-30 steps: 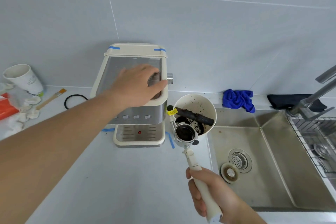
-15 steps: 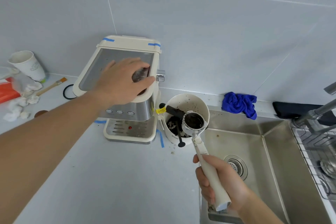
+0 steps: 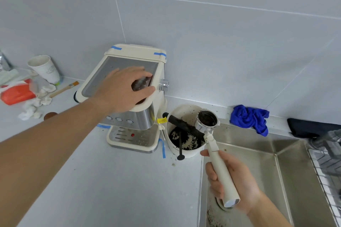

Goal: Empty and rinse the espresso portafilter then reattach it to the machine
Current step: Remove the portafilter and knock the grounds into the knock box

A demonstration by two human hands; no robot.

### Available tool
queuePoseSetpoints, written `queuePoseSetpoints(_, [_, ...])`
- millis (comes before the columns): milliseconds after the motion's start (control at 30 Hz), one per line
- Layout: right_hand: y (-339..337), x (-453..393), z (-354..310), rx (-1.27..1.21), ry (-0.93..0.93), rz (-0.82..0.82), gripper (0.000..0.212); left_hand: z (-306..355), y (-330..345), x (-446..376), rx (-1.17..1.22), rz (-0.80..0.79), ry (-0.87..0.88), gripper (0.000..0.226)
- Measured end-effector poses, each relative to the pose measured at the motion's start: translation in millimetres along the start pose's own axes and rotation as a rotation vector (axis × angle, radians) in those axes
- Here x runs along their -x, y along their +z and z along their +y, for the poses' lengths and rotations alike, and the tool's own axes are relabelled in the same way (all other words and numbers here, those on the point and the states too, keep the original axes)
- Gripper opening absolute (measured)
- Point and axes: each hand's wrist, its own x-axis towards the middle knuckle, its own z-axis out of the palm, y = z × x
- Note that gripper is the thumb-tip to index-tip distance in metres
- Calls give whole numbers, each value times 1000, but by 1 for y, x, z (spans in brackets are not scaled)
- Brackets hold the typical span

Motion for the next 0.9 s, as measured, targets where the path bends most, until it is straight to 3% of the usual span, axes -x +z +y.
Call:
queuePoseSetpoints(433, [-28, -22, -25, 254, -164, 163, 29, -3, 3, 0, 30, 13, -15, 56])
queuePoseSetpoints(567, [-34, -24, -23, 389, -239, 150, 41, -1, 1, 0, 35, 11, -6, 57])
queuePoseSetpoints(767, [-35, -25, -21, 541, -273, 249, 41, 1, -2, 0, 33, 12, 1, 56])
queuePoseSetpoints(900, [-31, -24, -25, 642, -295, 296, 53, 0, -2, -1, 27, 10, 9, 55])
